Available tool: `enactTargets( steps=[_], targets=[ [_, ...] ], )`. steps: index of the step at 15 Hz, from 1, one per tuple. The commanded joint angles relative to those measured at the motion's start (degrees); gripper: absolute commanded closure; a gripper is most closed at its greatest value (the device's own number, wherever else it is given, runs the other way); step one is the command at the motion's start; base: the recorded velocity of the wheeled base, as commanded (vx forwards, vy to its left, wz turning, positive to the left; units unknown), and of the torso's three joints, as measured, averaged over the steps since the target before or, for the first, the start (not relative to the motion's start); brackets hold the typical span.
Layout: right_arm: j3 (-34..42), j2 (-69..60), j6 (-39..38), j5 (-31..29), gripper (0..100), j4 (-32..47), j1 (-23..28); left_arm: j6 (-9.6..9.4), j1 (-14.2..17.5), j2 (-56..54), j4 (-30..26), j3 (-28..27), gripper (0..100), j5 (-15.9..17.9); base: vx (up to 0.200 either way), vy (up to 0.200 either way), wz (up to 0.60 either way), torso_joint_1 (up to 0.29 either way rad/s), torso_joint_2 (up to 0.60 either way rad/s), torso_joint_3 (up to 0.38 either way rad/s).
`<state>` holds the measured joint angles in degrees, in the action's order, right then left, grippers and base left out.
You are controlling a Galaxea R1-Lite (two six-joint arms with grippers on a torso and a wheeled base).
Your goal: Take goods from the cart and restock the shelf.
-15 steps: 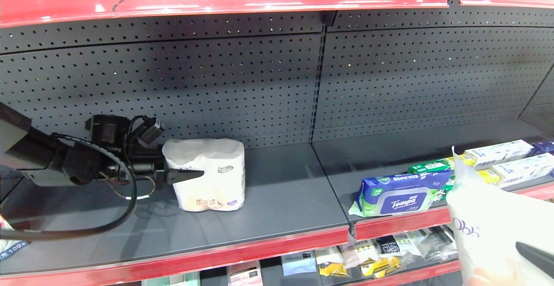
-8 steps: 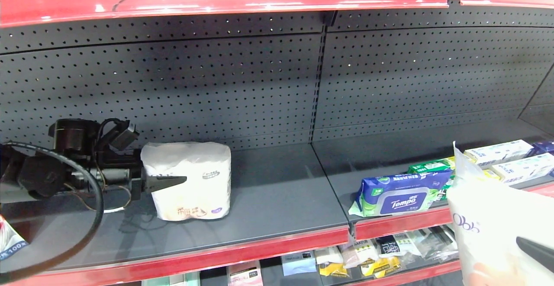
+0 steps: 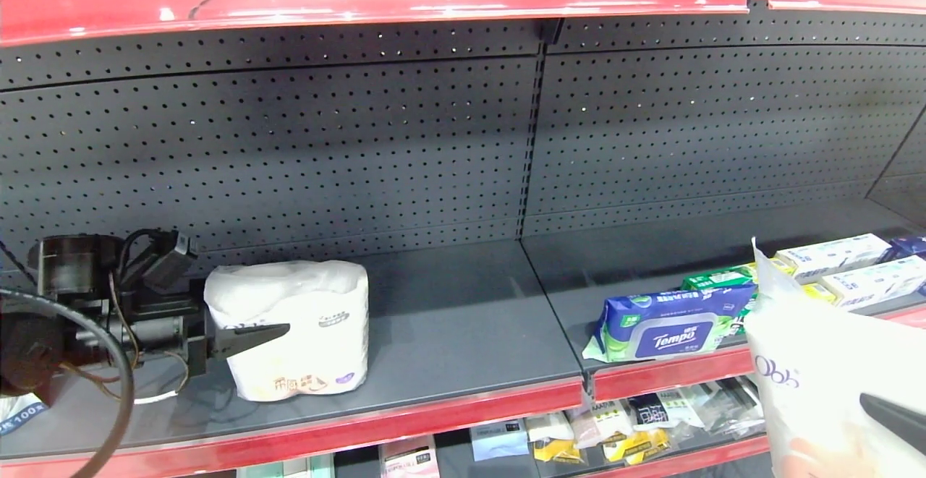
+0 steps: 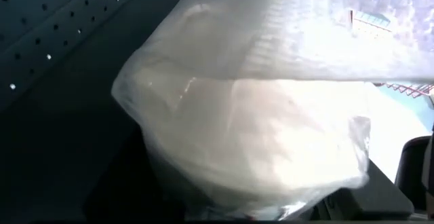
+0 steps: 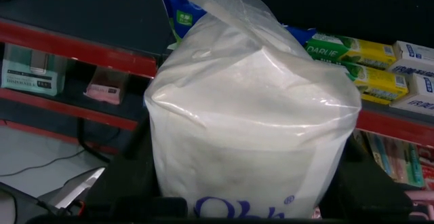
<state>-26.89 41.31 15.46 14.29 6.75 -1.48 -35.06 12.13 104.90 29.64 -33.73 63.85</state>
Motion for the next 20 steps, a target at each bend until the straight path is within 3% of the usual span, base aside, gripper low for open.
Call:
enactTargets(
  steps=[1, 6, 12, 14, 17, 20],
  targets=[
    [0.00, 0.08, 0.01, 0.04, 100, 0.01, -0.02, -0.01, 0.70, -0.22, 1.04, 1.91, 100, 0.04, 0.000, 0.000, 0.00, 0.000, 0.00, 0.000],
    [-0.09, 0.08, 0.01, 0.04, 100, 0.01, -0.02, 0.08, 0.88, 0.66, 7.72, 6.22, 100, 0.13, 0.000, 0.000, 0.00, 0.000, 0.00, 0.000],
    [-0.44, 0.08, 0.01, 0.04, 100, 0.01, -0.02, -0.36, 3.08, 0.74, 11.94, 10.70, 100, 0.83, 0.000, 0.000, 0.00, 0.000, 0.00, 0.000],
    [-0.79, 0.08, 0.01, -0.05, 100, 0.01, -0.02, -0.36, 3.60, 1.36, 12.99, 10.00, 100, 2.94, 0.000, 0.000, 0.00, 0.000, 0.00, 0.000],
    [-0.71, 0.08, 0.01, -0.05, 100, 0.01, -0.02, 0.17, 4.13, 2.59, 13.26, 6.49, 100, 3.47, 0.000, 0.000, 0.00, 0.000, 0.00, 0.000],
    [-0.79, 0.08, 0.01, -0.05, 100, 0.01, -0.02, -0.62, 4.04, 2.68, 13.34, 7.98, 100, 3.65, 0.000, 0.000, 0.00, 0.000, 0.00, 0.000]
  ],
)
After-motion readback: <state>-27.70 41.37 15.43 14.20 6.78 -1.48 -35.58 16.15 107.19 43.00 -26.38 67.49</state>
